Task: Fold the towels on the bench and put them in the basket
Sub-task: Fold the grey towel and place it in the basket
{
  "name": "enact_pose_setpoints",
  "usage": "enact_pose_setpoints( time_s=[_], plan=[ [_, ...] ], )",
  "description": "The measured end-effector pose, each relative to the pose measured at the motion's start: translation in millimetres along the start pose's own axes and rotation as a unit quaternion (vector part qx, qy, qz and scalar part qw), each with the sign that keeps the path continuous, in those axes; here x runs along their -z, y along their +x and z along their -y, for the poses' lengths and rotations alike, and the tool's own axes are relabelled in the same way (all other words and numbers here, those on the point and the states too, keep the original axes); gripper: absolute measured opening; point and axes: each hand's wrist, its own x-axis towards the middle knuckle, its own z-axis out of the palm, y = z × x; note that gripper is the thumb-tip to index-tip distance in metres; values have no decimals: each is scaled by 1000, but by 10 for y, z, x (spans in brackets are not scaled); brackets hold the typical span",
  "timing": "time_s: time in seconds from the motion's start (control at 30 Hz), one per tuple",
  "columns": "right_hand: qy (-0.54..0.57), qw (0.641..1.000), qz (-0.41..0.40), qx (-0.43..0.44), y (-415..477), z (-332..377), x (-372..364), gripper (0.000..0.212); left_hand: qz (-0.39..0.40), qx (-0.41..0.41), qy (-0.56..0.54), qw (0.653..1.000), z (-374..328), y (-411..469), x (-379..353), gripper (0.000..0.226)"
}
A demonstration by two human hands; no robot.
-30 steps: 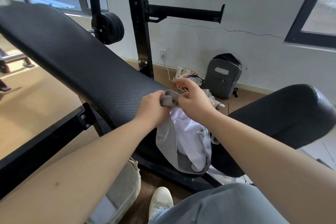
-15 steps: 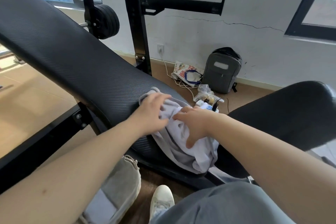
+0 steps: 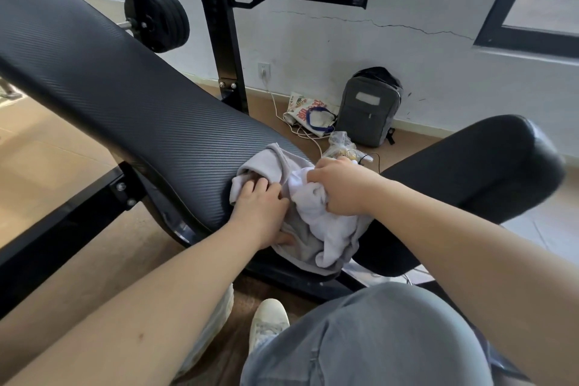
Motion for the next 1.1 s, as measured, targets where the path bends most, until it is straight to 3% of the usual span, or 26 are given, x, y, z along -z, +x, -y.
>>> enact_pose_setpoints(
  time_s=[0.17,0.23,0.4,0.47,0.63,0.8,1.0,1.1],
  plan=[
    [60,991,-109,-58,-119,-113,-41,23,-30,-8,56,998,16,-46,-29,40],
    [76,984,-134,-90,-170,-140,-34,29,-50,3,63,997,104,-56,-32,29],
    [127,963,-206,-122,-253,-133,19,39,-86,129,81,985,556,-129,119,25],
    [116,963,-199,-138,-234,-119,5,39,-94,179,85,976,709,-166,165,28],
    [88,980,-21,-178,-173,-84,-93,64,-91,180,32,979,747,-231,186,38],
    [88,978,-59,-177,-155,14,-46,83,-135,148,-45,979,681,-308,167,33],
    [80,977,-144,-136,54,306,126,63,-237,114,-134,955,747,-365,313,25],
    [120,978,-138,-98,221,515,186,59,-263,101,-186,941,816,-404,349,21]
  ],
)
